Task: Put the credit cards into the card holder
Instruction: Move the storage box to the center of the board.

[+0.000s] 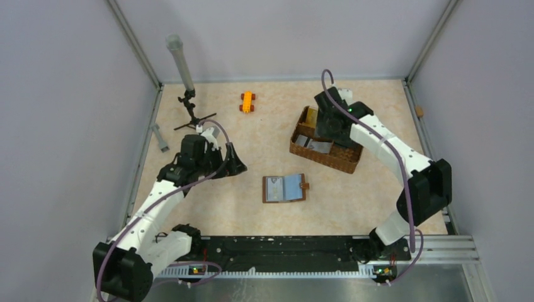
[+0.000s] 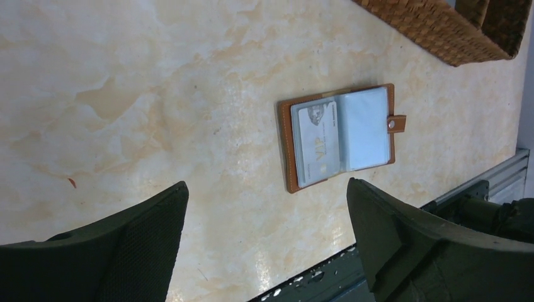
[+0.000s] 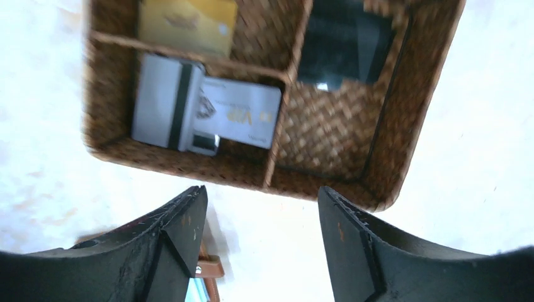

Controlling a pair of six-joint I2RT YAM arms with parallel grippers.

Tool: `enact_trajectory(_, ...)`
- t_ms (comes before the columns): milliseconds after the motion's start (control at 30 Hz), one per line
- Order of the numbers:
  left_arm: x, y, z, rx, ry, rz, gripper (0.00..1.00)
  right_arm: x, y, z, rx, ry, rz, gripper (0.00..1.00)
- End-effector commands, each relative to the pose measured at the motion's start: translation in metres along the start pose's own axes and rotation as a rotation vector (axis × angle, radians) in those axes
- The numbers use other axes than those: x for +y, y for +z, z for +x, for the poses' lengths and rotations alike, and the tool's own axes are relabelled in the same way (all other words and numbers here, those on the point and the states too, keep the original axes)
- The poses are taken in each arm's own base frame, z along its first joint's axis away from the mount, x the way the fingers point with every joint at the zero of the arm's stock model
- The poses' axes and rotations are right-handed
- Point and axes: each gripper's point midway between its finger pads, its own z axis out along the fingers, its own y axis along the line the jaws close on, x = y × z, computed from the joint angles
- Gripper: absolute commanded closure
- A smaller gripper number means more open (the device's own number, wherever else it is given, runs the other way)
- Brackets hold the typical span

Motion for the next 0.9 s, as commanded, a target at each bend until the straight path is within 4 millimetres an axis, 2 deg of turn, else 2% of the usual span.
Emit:
enact_trajectory(0,-0.006,-0.017,-0.045,-0.132,0.073,-0.053,0.01,-0.007,-0.033,-0.065,-0.156,-0.135,-0.023,0.31)
enact_trajectory(133,-0.007,-0.026,-0.08,-0.209,0.117,-0.108,0.01,0.001,-0.011,-0.097,-0.182,-0.291,-0.072,0.29)
enact_trajectory(267,0.001,-0.037,-0.11,-0.269,0.146,-0.183,0.01,0.015,0.016,-0.128,-0.253,-0.444,-0.156,0.28)
enact_trajectory(400,0.013,-0.046,-0.128,-0.315,0.167,-0.242,0.01,0.031,0.041,-0.144,-0.3,-0.577,-0.232,0.26)
enact_trajectory(500,0.025,-0.049,-0.133,-0.321,0.176,-0.273,0.01,0.043,0.066,-0.143,-0.3,-0.669,-0.258,0.25)
enact_trajectory(700,0.049,-0.051,-0.133,-0.308,0.159,-0.318,0.01,0.053,0.113,-0.145,-0.258,-0.776,-0.233,0.25)
enact_trajectory(867,0.057,-0.05,-0.13,-0.309,0.132,-0.304,0.01,0.056,0.13,-0.153,-0.258,-0.814,-0.196,0.26)
